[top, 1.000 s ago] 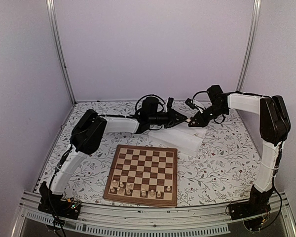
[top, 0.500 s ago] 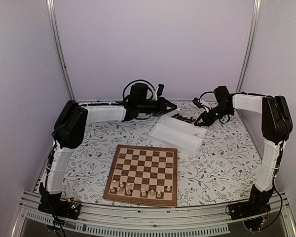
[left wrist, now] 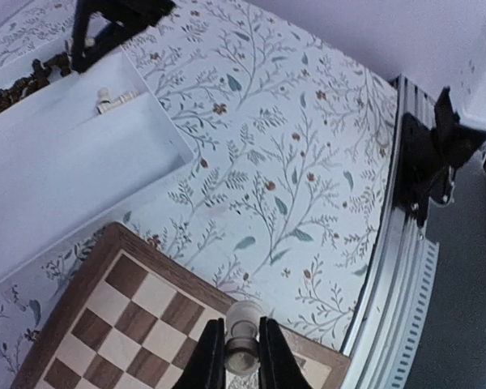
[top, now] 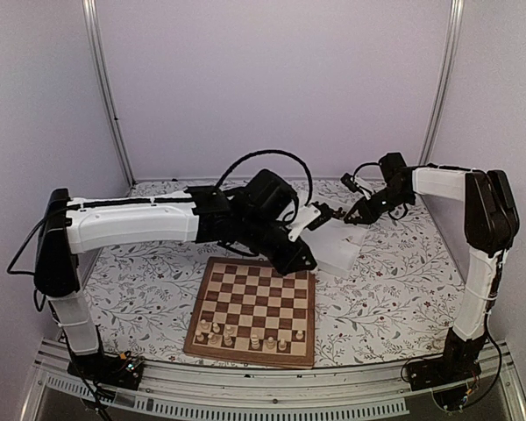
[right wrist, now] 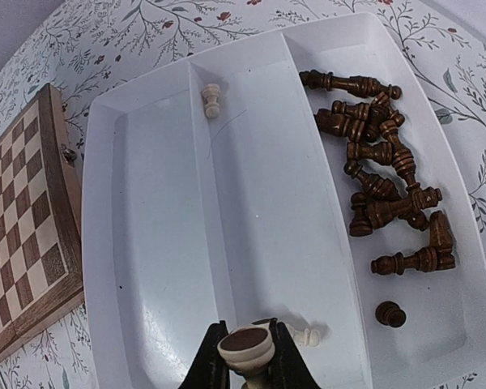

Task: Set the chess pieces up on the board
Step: Place the chess piece on the chessboard.

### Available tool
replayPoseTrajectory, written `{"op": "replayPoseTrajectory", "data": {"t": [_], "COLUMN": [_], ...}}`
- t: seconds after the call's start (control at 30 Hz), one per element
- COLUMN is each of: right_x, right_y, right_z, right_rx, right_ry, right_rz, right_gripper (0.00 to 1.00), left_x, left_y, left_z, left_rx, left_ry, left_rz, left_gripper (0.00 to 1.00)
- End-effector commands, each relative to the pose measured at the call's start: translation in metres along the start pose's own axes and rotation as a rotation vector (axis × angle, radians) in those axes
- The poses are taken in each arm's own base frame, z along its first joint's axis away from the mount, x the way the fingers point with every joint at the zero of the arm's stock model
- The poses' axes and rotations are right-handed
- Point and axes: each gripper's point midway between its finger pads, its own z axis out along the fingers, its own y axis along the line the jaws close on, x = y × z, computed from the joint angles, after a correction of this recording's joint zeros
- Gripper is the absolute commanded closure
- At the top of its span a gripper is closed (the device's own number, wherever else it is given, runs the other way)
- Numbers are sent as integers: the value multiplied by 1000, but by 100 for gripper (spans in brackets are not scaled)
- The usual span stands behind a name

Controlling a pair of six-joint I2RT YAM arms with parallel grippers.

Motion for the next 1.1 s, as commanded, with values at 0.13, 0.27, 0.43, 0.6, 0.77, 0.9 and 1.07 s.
{"op": "replayPoseTrajectory", "data": {"t": [0.13,0.27,0.43,0.6,0.77,0.9,1.07], "right_x": [14,13,14,11,11,11,10], "right_y": [-3,-3,-4,-3,-3,-2,-2], "right_z": [14,13,12,10,9,9,8], "right_rx": [-7,-2,8,9,9,8,8], "right_ry": [21,21,22,15,14,15,12], "right_rz": [-2,-4,-6,-5,-4,-5,-8], "right_gripper": [94,94,94,94,94,94,93], "left_x": [98,129,147,150,156,162,167], "left_y": [-53,-70,-79,-93,-100,-104,-106], "left_z": [-4,8,19,25,31,36,41], "left_rx": [-65,-75,-93,-62,-54,-42,-37], "left_ry": [311,387,425,427,444,459,475], "left_rz": [298,362,409,425,439,445,450], "left_gripper": [98,98,98,98,98,97,97]}}
